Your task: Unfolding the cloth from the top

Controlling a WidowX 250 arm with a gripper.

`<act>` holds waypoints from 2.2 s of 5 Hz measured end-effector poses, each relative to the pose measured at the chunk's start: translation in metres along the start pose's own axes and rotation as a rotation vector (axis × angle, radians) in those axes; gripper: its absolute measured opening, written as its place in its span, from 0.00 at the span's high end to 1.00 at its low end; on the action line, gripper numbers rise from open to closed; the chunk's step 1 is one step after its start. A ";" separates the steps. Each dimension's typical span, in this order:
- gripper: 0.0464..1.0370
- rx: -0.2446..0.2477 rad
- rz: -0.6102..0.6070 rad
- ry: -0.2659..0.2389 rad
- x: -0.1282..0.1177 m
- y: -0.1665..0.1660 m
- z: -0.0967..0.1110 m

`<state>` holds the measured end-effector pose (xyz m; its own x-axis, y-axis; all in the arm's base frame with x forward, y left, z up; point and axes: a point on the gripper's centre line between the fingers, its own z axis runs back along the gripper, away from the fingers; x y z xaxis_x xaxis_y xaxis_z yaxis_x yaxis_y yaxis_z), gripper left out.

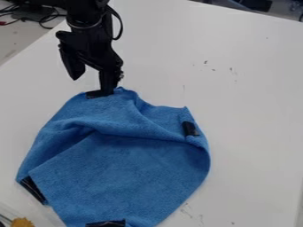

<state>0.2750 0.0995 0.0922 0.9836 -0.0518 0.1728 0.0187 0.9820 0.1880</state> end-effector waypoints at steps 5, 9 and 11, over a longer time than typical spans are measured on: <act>0.04 -0.069 -0.039 -0.045 0.046 0.035 -0.089; 0.61 -0.142 -0.064 -0.044 0.062 0.032 -0.106; 0.95 -0.121 -0.115 -0.008 0.067 0.026 -0.101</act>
<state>0.3591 0.1398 0.0114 0.9722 -0.1660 0.1650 0.1529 0.9842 0.0895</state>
